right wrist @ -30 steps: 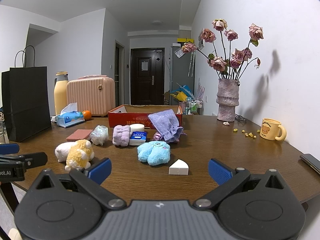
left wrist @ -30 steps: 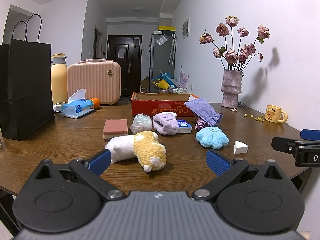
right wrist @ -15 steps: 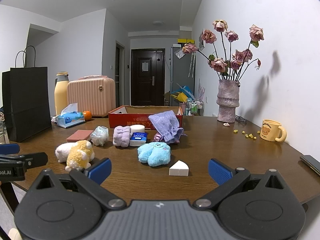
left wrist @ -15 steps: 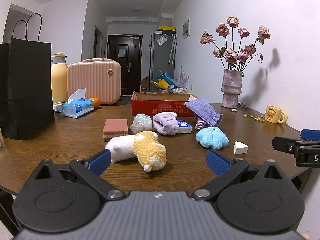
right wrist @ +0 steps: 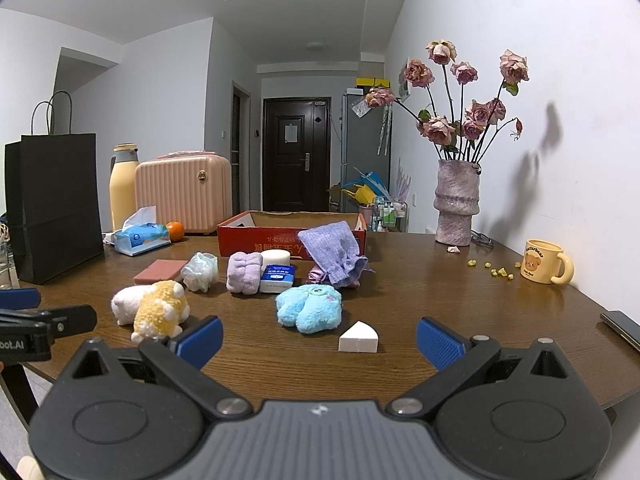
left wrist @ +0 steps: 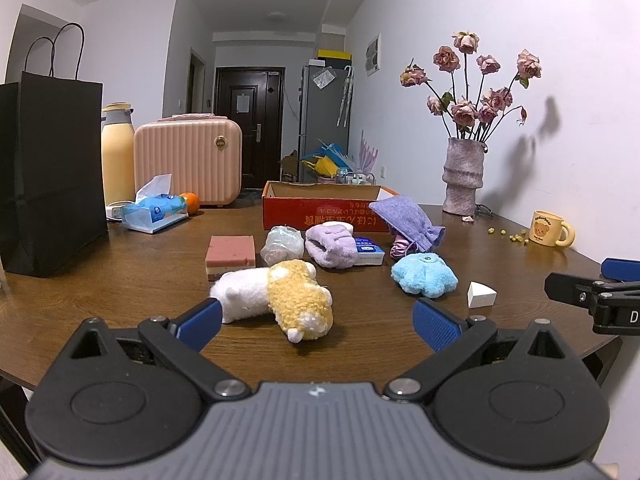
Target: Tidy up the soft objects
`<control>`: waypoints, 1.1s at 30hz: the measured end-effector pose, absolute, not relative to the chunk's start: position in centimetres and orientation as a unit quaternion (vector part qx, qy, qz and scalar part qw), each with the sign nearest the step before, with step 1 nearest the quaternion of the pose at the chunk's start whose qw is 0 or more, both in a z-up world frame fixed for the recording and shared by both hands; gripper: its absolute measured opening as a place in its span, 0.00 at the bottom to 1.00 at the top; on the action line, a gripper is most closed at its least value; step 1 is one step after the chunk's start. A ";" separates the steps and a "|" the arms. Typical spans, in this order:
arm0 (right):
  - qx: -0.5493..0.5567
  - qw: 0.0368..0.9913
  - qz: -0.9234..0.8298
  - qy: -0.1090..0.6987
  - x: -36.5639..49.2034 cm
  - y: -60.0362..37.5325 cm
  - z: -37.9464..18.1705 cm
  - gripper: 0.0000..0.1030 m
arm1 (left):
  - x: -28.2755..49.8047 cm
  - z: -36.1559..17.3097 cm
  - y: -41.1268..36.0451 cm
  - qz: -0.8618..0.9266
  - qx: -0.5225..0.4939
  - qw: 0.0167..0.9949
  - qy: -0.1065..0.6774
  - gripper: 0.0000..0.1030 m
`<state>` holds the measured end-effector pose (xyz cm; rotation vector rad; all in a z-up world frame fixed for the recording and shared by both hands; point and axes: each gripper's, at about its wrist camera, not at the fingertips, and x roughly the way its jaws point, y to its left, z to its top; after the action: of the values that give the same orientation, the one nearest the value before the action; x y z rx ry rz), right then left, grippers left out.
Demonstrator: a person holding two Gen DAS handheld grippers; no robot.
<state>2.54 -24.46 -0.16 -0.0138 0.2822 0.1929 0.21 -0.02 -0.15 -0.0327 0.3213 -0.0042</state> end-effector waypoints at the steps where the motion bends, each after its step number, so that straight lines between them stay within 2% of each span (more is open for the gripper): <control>1: -0.007 0.985 0.096 0.141 2.6 -24.5 -0.1 1.00 | 0.2 -0.2 0.0 -0.002 -0.016 0.987 0.160 1.00; 33: -0.003 0.984 0.095 0.148 3.3 -24.5 -0.6 1.00 | 1.3 -1.0 -0.1 -0.004 -0.019 0.984 0.177 1.00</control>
<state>3.32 -24.45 -0.58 -0.0058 0.2977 0.1907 1.26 -0.12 -0.96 -0.0381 0.3562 -0.0087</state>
